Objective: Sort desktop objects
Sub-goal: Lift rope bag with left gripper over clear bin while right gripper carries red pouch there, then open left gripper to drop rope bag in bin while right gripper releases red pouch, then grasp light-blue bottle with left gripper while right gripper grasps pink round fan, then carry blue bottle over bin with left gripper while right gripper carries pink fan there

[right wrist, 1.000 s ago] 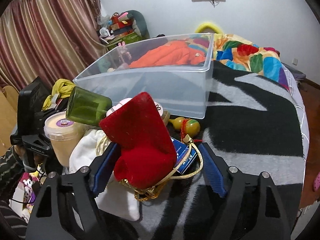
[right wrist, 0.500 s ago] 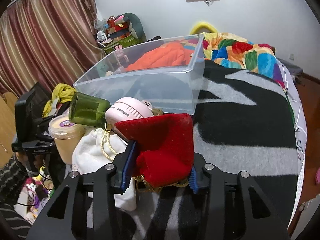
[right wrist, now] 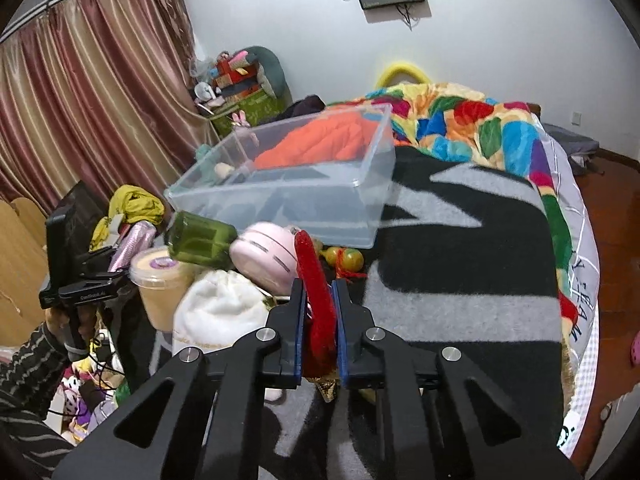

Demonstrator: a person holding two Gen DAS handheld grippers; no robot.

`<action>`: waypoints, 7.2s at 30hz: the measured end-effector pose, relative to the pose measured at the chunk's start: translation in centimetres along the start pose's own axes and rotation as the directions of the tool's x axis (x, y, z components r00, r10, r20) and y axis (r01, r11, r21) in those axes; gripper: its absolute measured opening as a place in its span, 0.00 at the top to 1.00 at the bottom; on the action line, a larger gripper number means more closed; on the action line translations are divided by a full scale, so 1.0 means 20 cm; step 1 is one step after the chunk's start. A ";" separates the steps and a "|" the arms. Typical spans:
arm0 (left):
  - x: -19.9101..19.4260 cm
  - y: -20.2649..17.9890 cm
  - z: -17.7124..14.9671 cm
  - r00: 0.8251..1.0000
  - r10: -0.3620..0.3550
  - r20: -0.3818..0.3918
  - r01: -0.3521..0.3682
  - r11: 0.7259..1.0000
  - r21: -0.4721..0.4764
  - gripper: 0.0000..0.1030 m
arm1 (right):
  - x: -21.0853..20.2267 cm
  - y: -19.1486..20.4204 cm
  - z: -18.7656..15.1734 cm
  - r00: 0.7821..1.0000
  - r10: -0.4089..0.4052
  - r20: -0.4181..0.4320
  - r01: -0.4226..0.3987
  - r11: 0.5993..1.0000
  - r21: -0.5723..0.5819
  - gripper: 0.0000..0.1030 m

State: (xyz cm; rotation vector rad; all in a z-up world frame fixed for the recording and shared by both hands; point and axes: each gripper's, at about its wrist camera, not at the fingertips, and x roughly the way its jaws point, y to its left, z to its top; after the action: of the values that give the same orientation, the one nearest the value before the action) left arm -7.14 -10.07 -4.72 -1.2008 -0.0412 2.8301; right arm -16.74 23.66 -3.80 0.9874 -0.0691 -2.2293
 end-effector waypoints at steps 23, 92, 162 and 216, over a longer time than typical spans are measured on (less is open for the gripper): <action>-0.19 -0.03 0.35 0.993 -0.049 0.112 0.049 0.999 0.008 0.42 | -0.12 0.01 0.29 0.990 0.041 0.133 -0.042 0.999 0.005 0.90; 0.59 -0.29 0.78 0.982 0.016 -0.189 0.007 0.993 0.118 0.39 | 0.50 0.08 0.46 0.998 -0.067 -0.007 0.066 0.992 -0.104 0.72; 0.24 -0.13 0.07 0.991 0.001 -0.136 0.011 0.996 0.090 0.34 | 0.40 0.25 -0.02 0.994 -0.105 0.027 0.105 0.994 0.009 0.38; 0.01 -0.22 0.47 0.988 -0.116 0.102 0.113 0.993 0.035 0.77 | 0.07 0.17 0.28 0.962 -0.102 0.253 0.110 0.994 -0.016 0.39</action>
State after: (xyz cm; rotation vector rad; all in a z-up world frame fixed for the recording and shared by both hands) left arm -13.85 -5.57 1.93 -1.0105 -0.0718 2.7803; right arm -19.26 18.92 0.34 0.7010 -0.0984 -2.4379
